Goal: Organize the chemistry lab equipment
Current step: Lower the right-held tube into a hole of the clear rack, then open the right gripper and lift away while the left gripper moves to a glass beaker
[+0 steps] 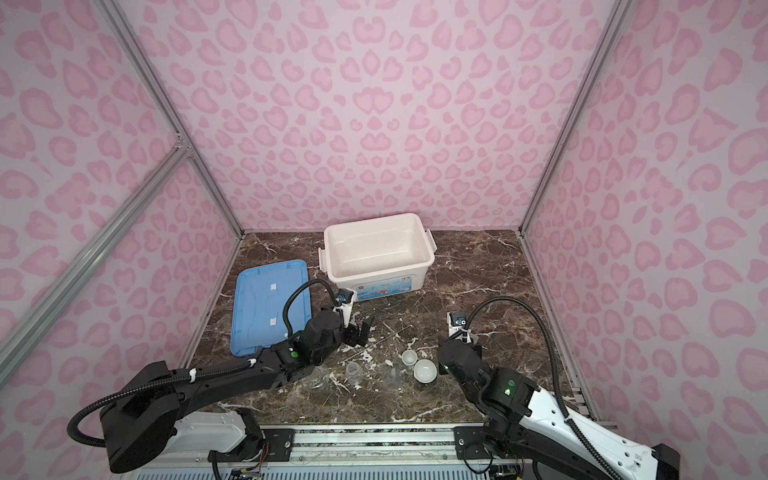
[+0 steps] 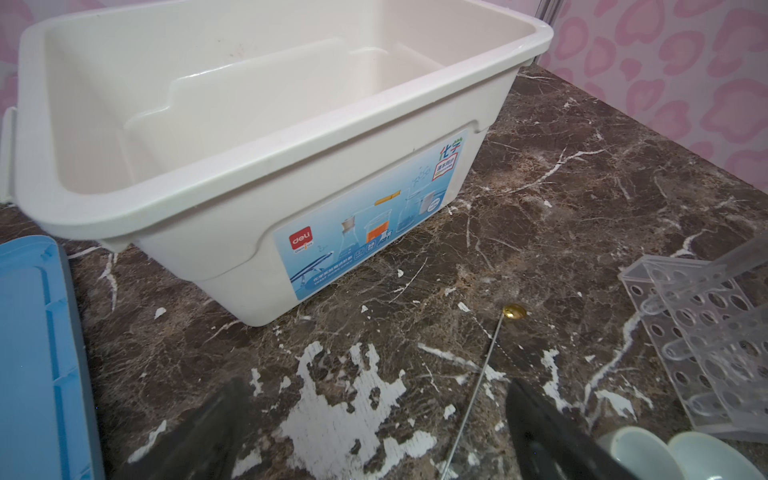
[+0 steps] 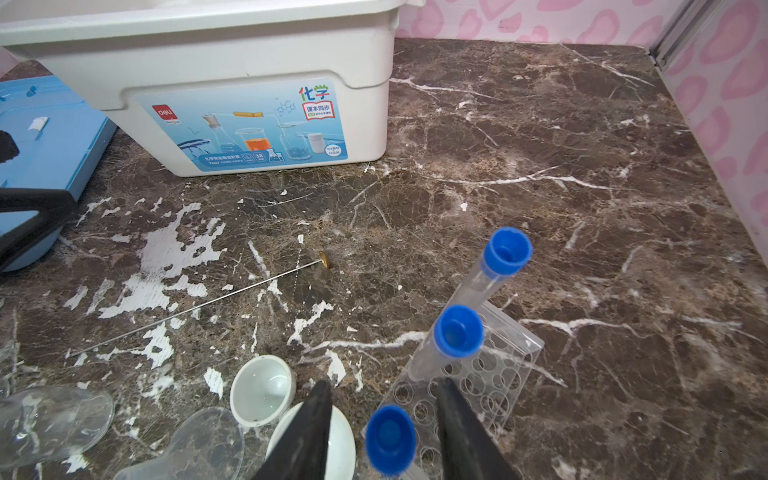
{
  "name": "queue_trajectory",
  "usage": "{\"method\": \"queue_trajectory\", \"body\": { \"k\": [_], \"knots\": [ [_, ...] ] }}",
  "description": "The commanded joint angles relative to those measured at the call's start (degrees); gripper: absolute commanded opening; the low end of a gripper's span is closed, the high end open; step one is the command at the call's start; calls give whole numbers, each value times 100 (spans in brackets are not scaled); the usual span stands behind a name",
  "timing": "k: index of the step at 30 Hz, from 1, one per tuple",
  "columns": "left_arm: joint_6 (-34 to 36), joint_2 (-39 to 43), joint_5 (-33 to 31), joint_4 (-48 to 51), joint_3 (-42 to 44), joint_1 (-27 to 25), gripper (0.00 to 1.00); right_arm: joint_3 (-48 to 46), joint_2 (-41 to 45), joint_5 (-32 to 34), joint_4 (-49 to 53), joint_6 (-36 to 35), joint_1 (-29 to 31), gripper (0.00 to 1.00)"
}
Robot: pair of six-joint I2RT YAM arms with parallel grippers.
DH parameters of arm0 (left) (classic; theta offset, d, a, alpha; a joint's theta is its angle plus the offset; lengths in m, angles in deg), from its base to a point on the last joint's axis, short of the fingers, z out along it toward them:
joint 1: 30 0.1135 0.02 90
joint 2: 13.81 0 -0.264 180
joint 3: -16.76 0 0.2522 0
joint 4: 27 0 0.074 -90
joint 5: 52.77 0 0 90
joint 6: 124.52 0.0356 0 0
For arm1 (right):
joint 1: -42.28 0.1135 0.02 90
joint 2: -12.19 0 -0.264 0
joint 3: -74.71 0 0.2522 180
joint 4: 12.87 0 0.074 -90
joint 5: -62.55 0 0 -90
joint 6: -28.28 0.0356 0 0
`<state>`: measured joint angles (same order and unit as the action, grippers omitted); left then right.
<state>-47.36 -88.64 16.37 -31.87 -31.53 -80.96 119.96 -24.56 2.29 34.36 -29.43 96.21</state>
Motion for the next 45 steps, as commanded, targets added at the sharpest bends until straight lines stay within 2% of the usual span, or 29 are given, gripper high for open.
{"method": "queue_trajectory", "body": {
  "k": [1, 10, 16, 22, 29, 33, 38, 42, 45],
  "knots": [
    [-61, 103, -140, 19, 51, 7, 97, 50, 18, 24, -200, -89, 9, 47],
    [-206, 325, -348, 246, 152, 7, 98, 108, 238, 112, -216, -89, -6, 55],
    [-709, 718, -874, 1007, 202, 5, 98, 394, 126, 168, -439, -392, -32, 59],
    [-1421, 1338, -1342, 2180, 260, -69, 98, 604, -57, -79, -741, -767, -255, 64],
    [-2526, 2048, -2084, 3789, 320, -474, 98, 635, -239, -879, -1383, -1105, -868, 68],
    [-3312, 2224, -2159, 4667, 304, -625, 98, 683, -386, -1405, -1600, -1217, -1243, 69],
    [-4069, 2294, -2114, 5399, 283, -871, 98, 762, -632, -1682, -1786, -1352, -1432, 69],
    [-4740, 2323, -2150, 5941, 282, -1254, 100, 824, -827, -1911, -1903, -1408, -1525, 68],
    [-5134, 2307, -2150, 6104, 299, -1540, 96, 861, -973, -2039, -1959, -1432, -1569, 67]
  ]
}}
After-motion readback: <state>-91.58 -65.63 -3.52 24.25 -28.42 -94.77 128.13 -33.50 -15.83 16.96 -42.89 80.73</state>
